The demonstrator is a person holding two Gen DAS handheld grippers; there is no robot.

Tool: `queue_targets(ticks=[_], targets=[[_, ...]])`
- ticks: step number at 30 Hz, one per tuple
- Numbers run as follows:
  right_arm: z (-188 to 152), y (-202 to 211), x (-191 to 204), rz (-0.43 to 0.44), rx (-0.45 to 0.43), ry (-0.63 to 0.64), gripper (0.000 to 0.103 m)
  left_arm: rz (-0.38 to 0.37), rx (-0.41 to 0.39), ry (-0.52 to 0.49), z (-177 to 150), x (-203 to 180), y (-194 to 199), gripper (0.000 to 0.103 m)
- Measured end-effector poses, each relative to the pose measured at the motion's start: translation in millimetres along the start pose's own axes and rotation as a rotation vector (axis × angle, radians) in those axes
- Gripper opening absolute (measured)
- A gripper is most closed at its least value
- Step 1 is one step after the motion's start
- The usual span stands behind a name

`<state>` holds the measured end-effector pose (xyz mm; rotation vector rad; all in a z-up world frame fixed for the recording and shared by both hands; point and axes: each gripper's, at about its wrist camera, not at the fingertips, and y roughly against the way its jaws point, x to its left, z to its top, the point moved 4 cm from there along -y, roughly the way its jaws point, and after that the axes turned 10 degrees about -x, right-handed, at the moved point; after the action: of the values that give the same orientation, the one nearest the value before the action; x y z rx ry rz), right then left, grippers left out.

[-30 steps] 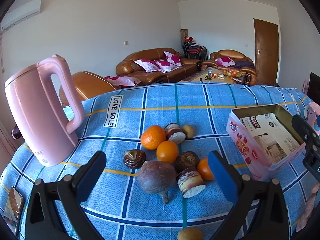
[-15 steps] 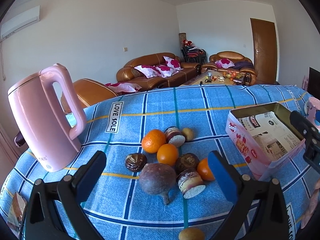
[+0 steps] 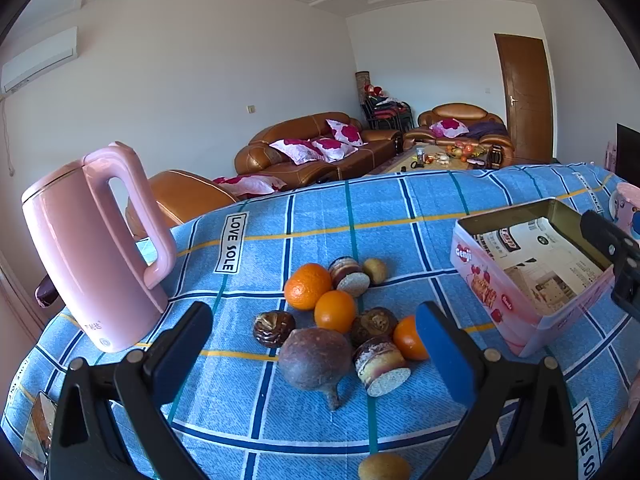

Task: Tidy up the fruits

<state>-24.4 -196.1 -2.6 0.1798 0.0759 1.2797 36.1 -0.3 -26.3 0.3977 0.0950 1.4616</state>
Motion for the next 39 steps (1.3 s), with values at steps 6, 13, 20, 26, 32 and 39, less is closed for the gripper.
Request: queue_targets(ticks=[6, 13, 20, 26, 32, 39], targets=[[-1.4, -0.1, -0.3, 0.0, 0.006, -0.001, 0.102, 0.0, 0.001, 0.0, -0.5, -1.2, 0.3, 0.103], [-2.1, 0.6, 0.1, 0.003, 0.008, -0.002, 0.102, -0.001, 0.004, -0.006, -0.8, -1.6, 0.4, 0.103], [-1.7, 1.7, 1.0, 0.004, 0.008, -0.002, 0.102, -0.001, 0.004, -0.004, -0.8, -1.3, 0.5, 0.103], [-1.7, 1.8, 1.2, 0.005, 0.008, -0.001, 0.102, -0.001, 0.005, -0.007, -0.8, -1.3, 0.7, 0.103], [-1.5, 1.9, 1.1, 0.005, 0.007, -0.002, 0.102, 0.0, 0.005, -0.006, -0.9, -0.8, 0.7, 0.103], [-1.1, 2.1, 2.7, 0.011, 0.008, 0.003, 0.102, 0.0, 0.007, -0.006, -0.9, -0.3, 0.3, 0.103]])
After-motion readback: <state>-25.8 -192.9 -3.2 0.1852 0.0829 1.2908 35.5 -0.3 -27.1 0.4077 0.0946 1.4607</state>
